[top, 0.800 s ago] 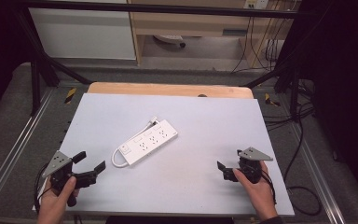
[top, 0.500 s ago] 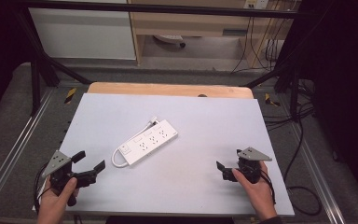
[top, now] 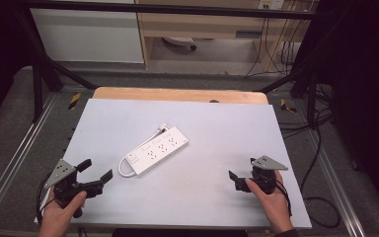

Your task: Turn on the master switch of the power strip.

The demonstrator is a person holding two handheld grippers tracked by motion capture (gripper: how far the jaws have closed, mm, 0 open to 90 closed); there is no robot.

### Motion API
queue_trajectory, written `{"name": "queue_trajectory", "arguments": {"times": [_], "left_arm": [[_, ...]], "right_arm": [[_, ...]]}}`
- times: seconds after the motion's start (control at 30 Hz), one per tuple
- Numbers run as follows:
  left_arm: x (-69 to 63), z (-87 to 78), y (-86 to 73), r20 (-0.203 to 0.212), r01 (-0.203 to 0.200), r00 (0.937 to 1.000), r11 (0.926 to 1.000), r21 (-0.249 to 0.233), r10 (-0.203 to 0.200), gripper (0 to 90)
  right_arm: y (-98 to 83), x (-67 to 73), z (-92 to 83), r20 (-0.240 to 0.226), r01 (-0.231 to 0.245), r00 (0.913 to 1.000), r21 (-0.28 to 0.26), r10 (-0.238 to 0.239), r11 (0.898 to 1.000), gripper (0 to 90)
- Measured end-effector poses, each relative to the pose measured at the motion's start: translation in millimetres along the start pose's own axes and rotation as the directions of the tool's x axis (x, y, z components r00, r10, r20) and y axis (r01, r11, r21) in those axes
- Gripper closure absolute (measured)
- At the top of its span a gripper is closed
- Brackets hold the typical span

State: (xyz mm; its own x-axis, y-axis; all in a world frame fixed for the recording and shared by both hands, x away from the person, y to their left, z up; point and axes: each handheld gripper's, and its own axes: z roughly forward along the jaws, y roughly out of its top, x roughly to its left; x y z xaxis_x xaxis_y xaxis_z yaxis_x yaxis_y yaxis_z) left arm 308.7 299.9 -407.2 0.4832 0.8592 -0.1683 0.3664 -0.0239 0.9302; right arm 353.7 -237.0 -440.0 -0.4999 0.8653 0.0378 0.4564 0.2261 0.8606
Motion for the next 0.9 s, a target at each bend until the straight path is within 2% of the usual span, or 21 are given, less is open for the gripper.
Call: {"name": "queue_trajectory", "arguments": {"times": [0.43,0.57,0.9], "left_arm": [[-3.9,-0.1,8.5,0.0,0.009,1.0,0.9999,0.012,-0.009,7.3],[-6.1,0.2,11.3,0.002,0.022,0.9998,0.9995,0.021,-0.022,7.4],[-9.2,4.5,17.0,0.014,-0.005,0.9999,0.9994,0.034,0.005,6.8]], "right_arm": [[2.1,0.8,1.2,-0.026,-0.002,0.9997,0.004,0.002,1.0,5.0],[1.9,0.9,2.2,-0.027,0.003,0.9996,0.009,-0.003,1.0,4.7],[1.6,1.4,3.0,-0.026,-0.001,0.9997,0.014,0.002,1.0,3.4]]}}
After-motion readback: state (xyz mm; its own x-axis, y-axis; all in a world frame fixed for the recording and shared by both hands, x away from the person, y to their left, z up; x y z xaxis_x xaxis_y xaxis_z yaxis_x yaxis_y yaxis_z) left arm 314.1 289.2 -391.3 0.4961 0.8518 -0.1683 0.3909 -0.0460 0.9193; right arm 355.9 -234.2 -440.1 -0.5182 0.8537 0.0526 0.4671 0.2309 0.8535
